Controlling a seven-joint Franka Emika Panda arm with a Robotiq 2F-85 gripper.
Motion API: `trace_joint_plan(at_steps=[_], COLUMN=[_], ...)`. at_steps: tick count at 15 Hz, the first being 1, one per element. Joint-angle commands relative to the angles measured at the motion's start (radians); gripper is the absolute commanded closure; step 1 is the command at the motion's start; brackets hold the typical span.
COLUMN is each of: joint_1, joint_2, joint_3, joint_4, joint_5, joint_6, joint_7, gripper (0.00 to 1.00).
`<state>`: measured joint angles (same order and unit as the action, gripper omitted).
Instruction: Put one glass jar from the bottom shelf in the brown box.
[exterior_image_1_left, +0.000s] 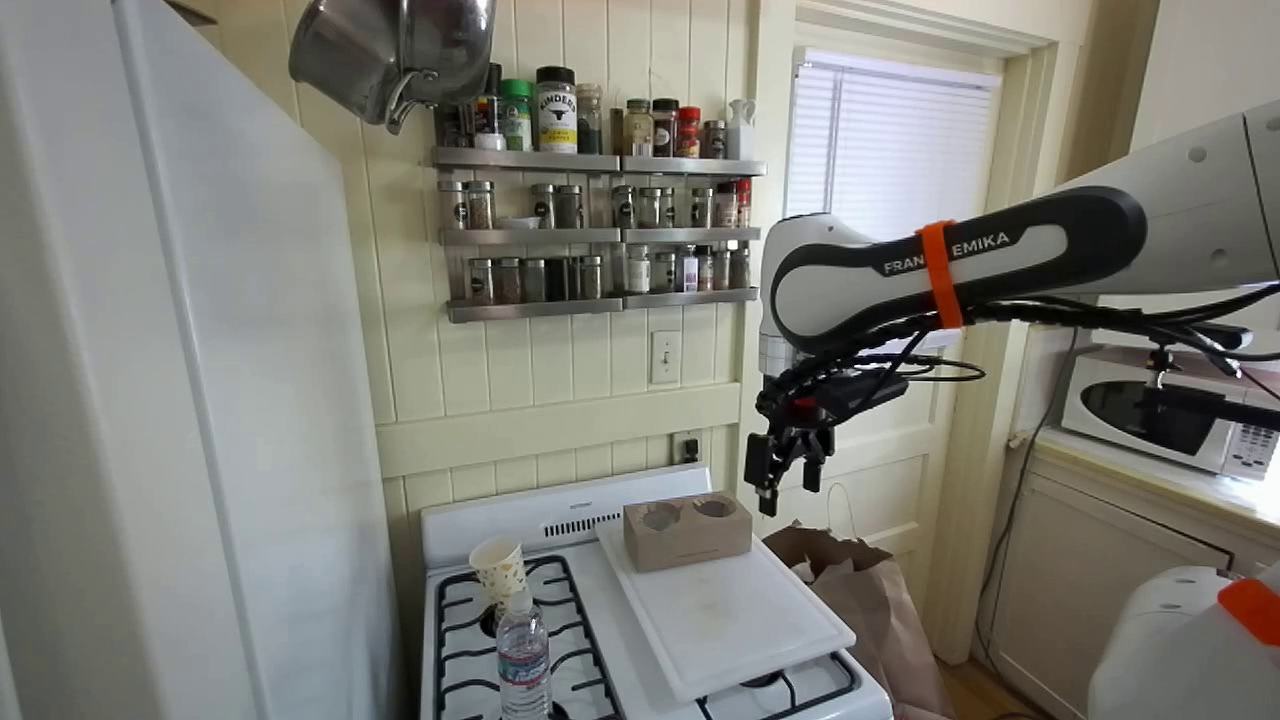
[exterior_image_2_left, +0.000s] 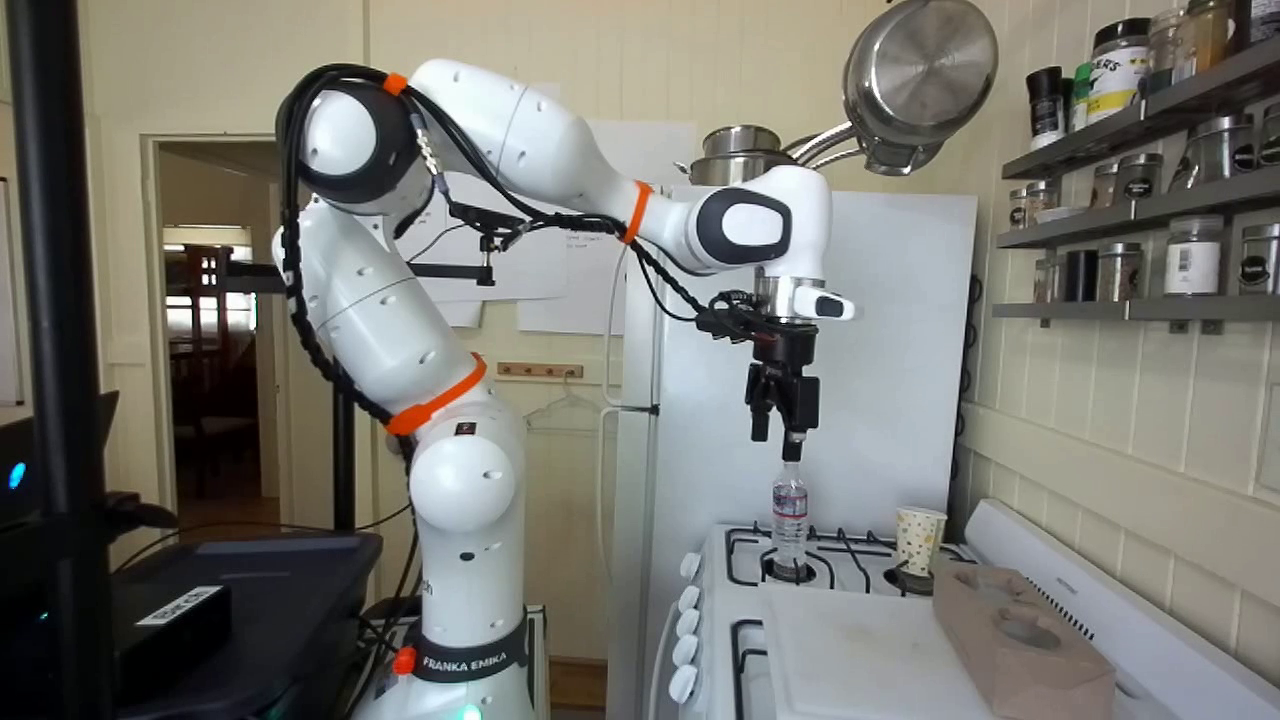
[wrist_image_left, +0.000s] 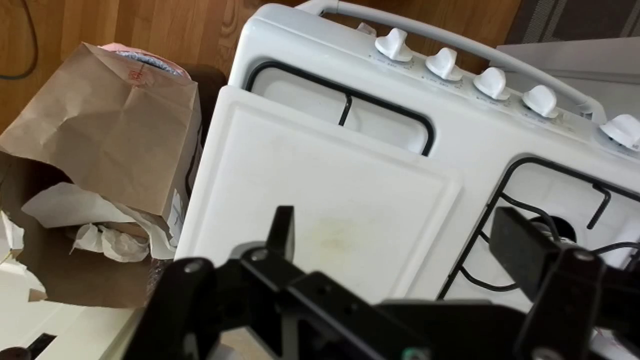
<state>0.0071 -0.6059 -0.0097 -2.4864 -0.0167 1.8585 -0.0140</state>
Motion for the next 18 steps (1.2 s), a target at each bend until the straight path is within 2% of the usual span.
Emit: trace_joint_plan(at_steps=[1, 6, 8, 10, 15, 18], joint_1=[-0.002, -0.002, -0.017, -0.028, -0.081, -0.121], joint_2=[0.0, 0.0, -0.01, 0.019, 0.064, 0.155], joint_3=[0.002, 0.002, 0.009, 0.003, 0.022, 0.063], joint_4=[0.002, 0.002, 0.026, 0.101, 0.249, 0.346], joint_5=[0.001, 0.001, 0.011, 0.011, -0.062, -0.137], joint_6=[-0.002, -0.002, 0.113, 0.176, 0.398, 0.588], joint_7=[-0.001, -0.001, 0.055, 0.079, 0.113, 0.168], gripper=[0.0, 0.0, 0.0, 0.0, 0.0, 0.0])
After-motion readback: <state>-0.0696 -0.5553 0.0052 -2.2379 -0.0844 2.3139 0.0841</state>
